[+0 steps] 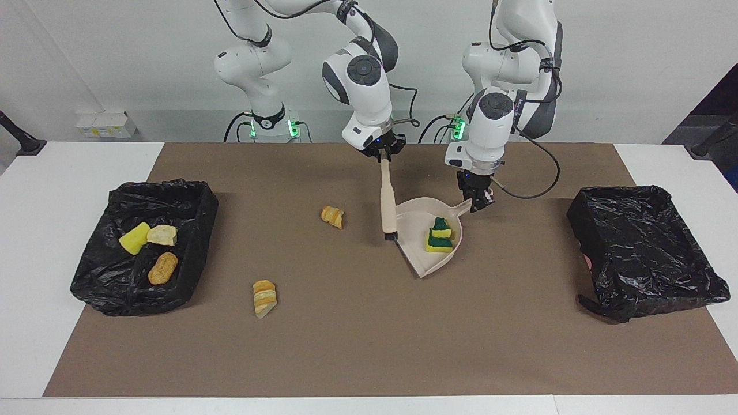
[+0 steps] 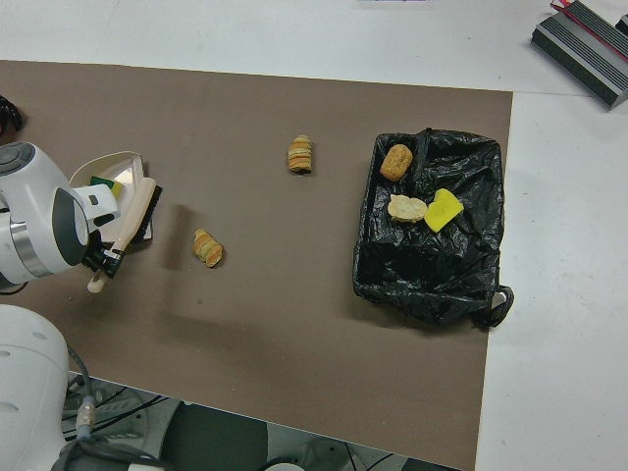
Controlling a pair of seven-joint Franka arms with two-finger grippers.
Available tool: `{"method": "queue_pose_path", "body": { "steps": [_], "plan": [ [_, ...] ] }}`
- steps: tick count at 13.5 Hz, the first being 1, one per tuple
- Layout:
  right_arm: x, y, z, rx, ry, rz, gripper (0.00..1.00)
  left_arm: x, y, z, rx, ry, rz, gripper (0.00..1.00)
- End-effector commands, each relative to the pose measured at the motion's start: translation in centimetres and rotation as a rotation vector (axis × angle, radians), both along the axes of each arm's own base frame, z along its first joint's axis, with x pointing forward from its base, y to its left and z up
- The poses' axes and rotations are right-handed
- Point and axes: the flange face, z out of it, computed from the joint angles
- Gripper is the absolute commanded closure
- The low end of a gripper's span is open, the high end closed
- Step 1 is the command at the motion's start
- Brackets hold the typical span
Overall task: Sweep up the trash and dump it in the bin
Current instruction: 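Sweep sponge and bread pieces toward the dustpan with the right gripper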
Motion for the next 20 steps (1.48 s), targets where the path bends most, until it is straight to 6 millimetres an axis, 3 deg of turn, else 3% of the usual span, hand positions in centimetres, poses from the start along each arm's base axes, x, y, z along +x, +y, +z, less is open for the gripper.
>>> {"method": "queue_pose_path", "body": {
  "steps": [1, 4, 11, 13, 16, 20],
  "plan": [
    [-2.2, -4.5, -0.6, -0.023, -0.002, -0.055, 1.00, -0.6, -0.5, -0.2, -0.013, -0.003, 0.008, 1.00],
    [-2.1, -8.2, -2.2, -0.114, -0.018, -0.138, 1.00, -0.8, -1.0, -0.2, -0.014, -0.004, -0.003, 1.00],
    [-6.6, -11.3, -3.3, -0.301, -0.028, -0.213, 1.00, -0.9, -1.0, -0.2, -0.013, -0.003, -0.001, 1.00],
    [-7.1, -10.3, -4.4, -0.315, -0.014, -0.214, 1.00, -1.0, -1.0, -0.2, -0.012, -0.002, -0.003, 1.00],
    [-6.6, -7.1, -7.9, -0.287, -0.027, -0.228, 1.00, -1.0, -1.0, -0.2, -0.011, 0.000, -0.012, 1.00],
    [-1.3, -2.7, -8.5, -0.212, -0.024, -0.190, 1.00, -2.0, -1.3, -0.4, 0.023, 0.059, -0.032, 1.00]
  ]
}}
